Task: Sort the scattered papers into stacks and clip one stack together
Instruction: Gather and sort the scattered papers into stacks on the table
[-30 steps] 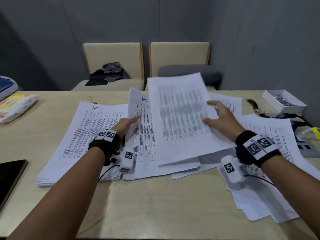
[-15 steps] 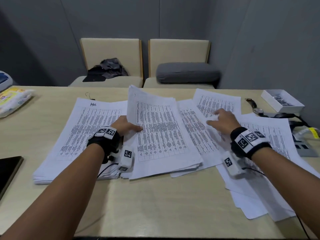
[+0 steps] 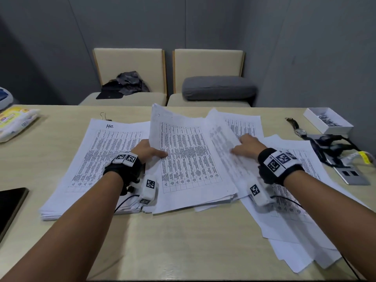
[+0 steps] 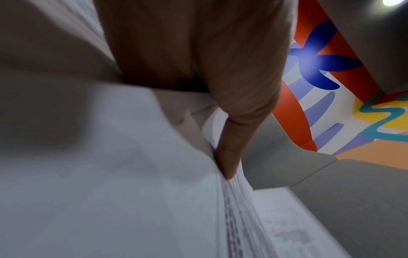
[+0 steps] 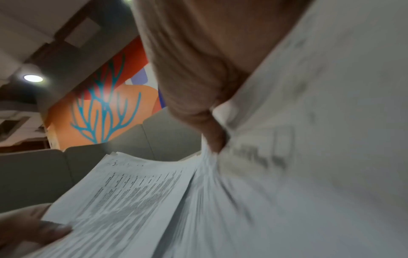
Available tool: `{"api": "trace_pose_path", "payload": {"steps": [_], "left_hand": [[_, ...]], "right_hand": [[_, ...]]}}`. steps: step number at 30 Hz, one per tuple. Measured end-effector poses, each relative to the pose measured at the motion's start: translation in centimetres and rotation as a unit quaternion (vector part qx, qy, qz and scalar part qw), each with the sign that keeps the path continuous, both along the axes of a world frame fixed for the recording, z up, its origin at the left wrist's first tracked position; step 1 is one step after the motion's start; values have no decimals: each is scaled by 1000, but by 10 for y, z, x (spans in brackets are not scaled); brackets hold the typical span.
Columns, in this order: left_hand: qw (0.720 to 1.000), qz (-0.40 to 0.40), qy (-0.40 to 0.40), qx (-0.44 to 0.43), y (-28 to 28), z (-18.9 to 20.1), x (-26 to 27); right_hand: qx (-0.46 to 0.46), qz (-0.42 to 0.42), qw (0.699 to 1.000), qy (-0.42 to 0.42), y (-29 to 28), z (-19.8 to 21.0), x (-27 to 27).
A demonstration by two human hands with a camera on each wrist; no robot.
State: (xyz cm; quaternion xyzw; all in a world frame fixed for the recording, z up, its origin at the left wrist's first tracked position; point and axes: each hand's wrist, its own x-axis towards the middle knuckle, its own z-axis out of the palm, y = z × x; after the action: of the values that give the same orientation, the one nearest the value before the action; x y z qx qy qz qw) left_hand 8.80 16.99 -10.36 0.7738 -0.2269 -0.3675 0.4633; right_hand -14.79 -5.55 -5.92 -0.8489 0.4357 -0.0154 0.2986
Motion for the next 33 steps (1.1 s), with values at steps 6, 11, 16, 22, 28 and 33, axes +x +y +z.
{"api": "trace_pose_path", "payload": {"steps": [6,11,16,22,28,33], "left_hand": [[1000,-10,-17,-2,0,5,-4],[1000,5,-22,-12,0,14,-12],[1000,7,-27,-14,2,15,-11],[1000,16,1,-14,-1,18,-15],[995,38,60,-72,-10,41,-42],[999,-33,8,10,-37,20,-39]], "right_hand": [[-207,-139,921,-300,-11,53,-8],[-195,-131,890,-391,-5,63,-11],[-224,-202,816,-493,-5,53,-17],[-145,-192,838,-490,0,47,-26],[22,10,977,-210,21,6,-24],[76,151,983,-69,30,-19,-25]]}}
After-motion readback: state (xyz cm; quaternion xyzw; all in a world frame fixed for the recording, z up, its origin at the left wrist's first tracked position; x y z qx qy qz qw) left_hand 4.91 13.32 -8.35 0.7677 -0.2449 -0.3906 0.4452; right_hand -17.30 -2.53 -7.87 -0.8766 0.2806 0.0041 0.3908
